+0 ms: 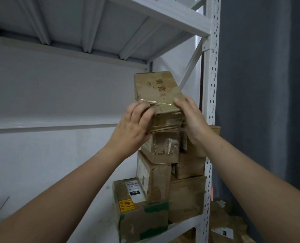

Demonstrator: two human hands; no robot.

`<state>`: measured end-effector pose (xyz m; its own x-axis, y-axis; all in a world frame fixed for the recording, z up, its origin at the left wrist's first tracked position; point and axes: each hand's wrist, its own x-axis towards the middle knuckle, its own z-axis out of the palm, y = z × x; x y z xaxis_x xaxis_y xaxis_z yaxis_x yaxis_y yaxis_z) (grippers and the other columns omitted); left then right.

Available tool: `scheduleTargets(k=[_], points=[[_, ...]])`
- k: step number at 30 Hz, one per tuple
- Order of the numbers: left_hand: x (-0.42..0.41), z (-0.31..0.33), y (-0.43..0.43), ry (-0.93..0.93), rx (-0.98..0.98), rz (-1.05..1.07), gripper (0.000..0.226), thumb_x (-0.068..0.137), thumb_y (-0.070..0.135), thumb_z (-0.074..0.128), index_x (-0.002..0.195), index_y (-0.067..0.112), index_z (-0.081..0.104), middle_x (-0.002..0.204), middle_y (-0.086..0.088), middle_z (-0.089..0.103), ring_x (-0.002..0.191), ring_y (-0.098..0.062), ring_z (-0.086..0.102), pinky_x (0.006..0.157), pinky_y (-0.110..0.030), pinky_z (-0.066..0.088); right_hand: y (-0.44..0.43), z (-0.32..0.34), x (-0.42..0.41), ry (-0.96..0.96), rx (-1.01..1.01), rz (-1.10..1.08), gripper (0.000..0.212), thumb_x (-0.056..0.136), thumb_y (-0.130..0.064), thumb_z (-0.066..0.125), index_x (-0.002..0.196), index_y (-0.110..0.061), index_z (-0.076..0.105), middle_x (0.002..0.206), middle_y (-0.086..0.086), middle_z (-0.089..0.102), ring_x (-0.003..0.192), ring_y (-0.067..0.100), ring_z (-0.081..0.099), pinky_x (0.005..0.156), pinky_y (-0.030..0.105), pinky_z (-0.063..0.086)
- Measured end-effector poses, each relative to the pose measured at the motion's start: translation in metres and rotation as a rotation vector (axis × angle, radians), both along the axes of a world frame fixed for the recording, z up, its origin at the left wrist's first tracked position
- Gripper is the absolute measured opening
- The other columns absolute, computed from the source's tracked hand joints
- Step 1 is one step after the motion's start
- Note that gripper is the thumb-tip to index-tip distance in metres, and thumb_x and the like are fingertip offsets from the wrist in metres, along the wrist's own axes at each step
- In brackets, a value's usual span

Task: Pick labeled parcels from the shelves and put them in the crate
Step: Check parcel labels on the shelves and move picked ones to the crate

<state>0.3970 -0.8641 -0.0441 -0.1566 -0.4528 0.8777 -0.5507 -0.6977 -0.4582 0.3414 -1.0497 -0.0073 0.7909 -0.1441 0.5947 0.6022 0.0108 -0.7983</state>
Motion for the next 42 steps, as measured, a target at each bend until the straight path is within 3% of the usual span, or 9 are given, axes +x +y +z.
scheduleTargets(k=[2,6,11,14,17,21,33,38,42], points=[[-0.009,-0.001,0.01,0.164,-0.002,-0.033,0.069,0.078,0.043,0.068,0.131,0.012,0.036,0.134,-0.01,0.03,0.124,-0.032,0.036,0.103,-0.041,0.037,0.01,-0.004,0.0,-0.048,-0.01,-0.043,0.045,0.085,-0.037,0.066,0.126,-0.028,0.05,0.124,0.002,0.058,0.107,0.02,0.062,0.085,0.037,0.054],[-0.046,0.01,0.02,0.913,-0.355,-0.439,0.073,0.083,0.068,0.045,0.139,0.022,0.034,0.143,-0.002,0.025,0.126,-0.012,0.035,0.11,-0.037,0.034,0.036,-0.02,-0.009,-0.274,-0.34,-0.408,0.07,0.074,-0.034,0.078,0.132,-0.028,0.041,0.134,-0.005,0.037,0.122,0.013,0.043,0.1,0.035,0.046],[-0.065,0.023,0.041,1.415,-0.726,-0.888,0.095,0.064,0.066,0.07,0.141,0.031,0.027,0.131,0.01,0.054,0.115,-0.013,0.056,0.091,-0.039,0.047,0.084,-0.045,-0.022,-0.47,-0.762,-0.595,0.09,0.069,-0.046,0.079,0.143,-0.023,0.033,0.152,0.003,0.022,0.138,0.022,0.023,0.108,0.035,0.024],[-0.065,0.01,0.059,1.346,-0.766,-0.99,0.083,0.068,0.042,0.082,0.135,0.021,0.039,0.123,0.001,0.063,0.108,-0.019,0.064,0.081,-0.038,0.056,0.099,-0.055,-0.029,-0.517,-0.753,-0.406,0.08,0.077,-0.043,0.072,0.144,-0.031,0.029,0.154,-0.003,0.023,0.139,0.016,0.024,0.11,0.036,0.028],[-0.068,0.0,0.08,1.255,-0.873,-0.986,0.087,0.069,0.031,0.084,0.136,0.02,0.031,0.125,0.001,0.06,0.112,-0.018,0.062,0.091,-0.043,0.053,0.113,-0.061,-0.04,-0.492,-0.687,-0.187,0.065,0.088,-0.03,0.058,0.143,-0.037,0.024,0.149,-0.003,0.033,0.134,0.011,0.036,0.106,0.039,0.043],[-0.084,-0.005,0.096,1.089,-0.876,-0.892,0.072,0.076,0.015,0.077,0.132,0.027,0.034,0.117,0.009,0.059,0.098,-0.001,0.064,0.079,-0.027,0.057,0.128,-0.067,-0.034,-0.446,-0.614,-0.193,0.058,0.093,-0.03,0.052,0.147,-0.022,0.031,0.15,-0.001,0.038,0.137,0.01,0.036,0.109,0.044,0.039],[-0.095,-0.016,0.117,0.9,-0.777,-0.745,0.038,0.094,0.031,0.056,0.131,0.038,0.049,0.127,0.003,0.058,0.11,-0.016,0.061,0.084,-0.034,0.057,0.141,-0.072,-0.034,-0.291,-0.315,0.055,0.053,0.097,-0.015,0.052,0.147,-0.021,0.036,0.142,-0.002,0.048,0.13,0.01,0.047,0.102,0.045,0.047],[-0.097,-0.017,0.109,0.905,-0.78,-0.753,0.045,0.095,0.03,0.054,0.138,0.03,0.041,0.125,0.005,0.057,0.109,-0.016,0.06,0.075,-0.028,0.057,0.134,-0.073,-0.035,-0.324,-0.336,0.021,0.053,0.096,-0.022,0.053,0.146,-0.023,0.037,0.144,-0.006,0.046,0.133,0.009,0.042,0.108,0.044,0.04],[-0.1,-0.019,0.1,0.988,-0.791,-0.703,0.096,0.07,0.053,0.073,0.143,0.034,0.014,0.13,0.01,0.051,0.116,-0.014,0.056,0.084,-0.038,0.055,0.133,-0.079,-0.04,-0.448,-0.61,-0.155,0.055,0.094,-0.036,0.052,0.142,-0.043,0.027,0.148,-0.034,0.02,0.144,0.001,0.012,0.111,0.022,0.01]])
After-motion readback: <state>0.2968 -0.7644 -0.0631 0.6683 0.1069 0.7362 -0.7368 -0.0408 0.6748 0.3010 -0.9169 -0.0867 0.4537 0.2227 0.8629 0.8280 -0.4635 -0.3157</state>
